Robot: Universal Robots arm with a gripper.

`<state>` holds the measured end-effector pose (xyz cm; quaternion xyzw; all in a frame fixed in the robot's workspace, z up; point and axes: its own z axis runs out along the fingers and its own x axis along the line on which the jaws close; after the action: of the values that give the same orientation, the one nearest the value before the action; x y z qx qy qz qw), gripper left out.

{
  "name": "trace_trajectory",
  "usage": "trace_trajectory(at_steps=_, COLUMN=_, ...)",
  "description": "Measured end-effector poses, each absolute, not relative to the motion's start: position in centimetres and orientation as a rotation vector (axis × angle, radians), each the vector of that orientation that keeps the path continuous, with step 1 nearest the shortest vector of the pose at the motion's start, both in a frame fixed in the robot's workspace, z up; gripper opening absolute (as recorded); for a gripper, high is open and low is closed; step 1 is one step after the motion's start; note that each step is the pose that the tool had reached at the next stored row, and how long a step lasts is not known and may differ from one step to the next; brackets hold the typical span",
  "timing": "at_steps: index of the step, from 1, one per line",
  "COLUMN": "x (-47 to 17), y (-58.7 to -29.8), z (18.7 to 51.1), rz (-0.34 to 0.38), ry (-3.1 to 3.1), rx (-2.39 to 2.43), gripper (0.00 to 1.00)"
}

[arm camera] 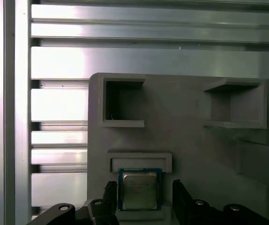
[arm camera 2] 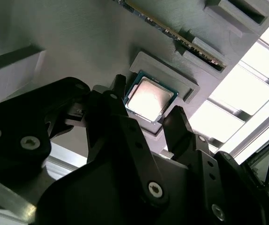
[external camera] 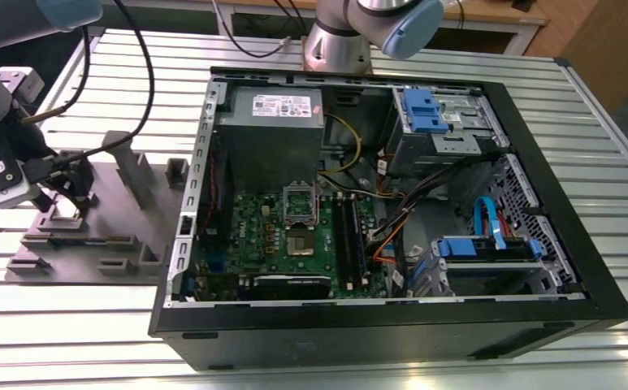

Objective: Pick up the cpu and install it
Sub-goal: 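Pick up the cpu and move it towards the insertion slot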

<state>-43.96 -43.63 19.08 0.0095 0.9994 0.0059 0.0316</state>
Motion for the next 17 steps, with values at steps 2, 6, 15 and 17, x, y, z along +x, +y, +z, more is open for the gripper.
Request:
trace_trajectory(at_steps=2, x=-43.96, y=-43.63, z=18.89, rz=0.018, ry=3.078, rx=0.029, gripper=0.59)
trace_trajectory(at_steps=6, x=-43.97, y=-43.63, z=18.77, rz=0.018, ry=3.078, rx=0.02, gripper=0.59)
trace_trajectory(at_steps=15, x=-43.97, y=-43.62, z=18.56, rz=0.03, ry=3.078, rx=-0.002, gripper=0.59)
trace_trajectory(at_steps=17, x=-43.97, y=-43.62, z=18.56, rz=0.03, ry=3.078, rx=-0.002, gripper=0.59)
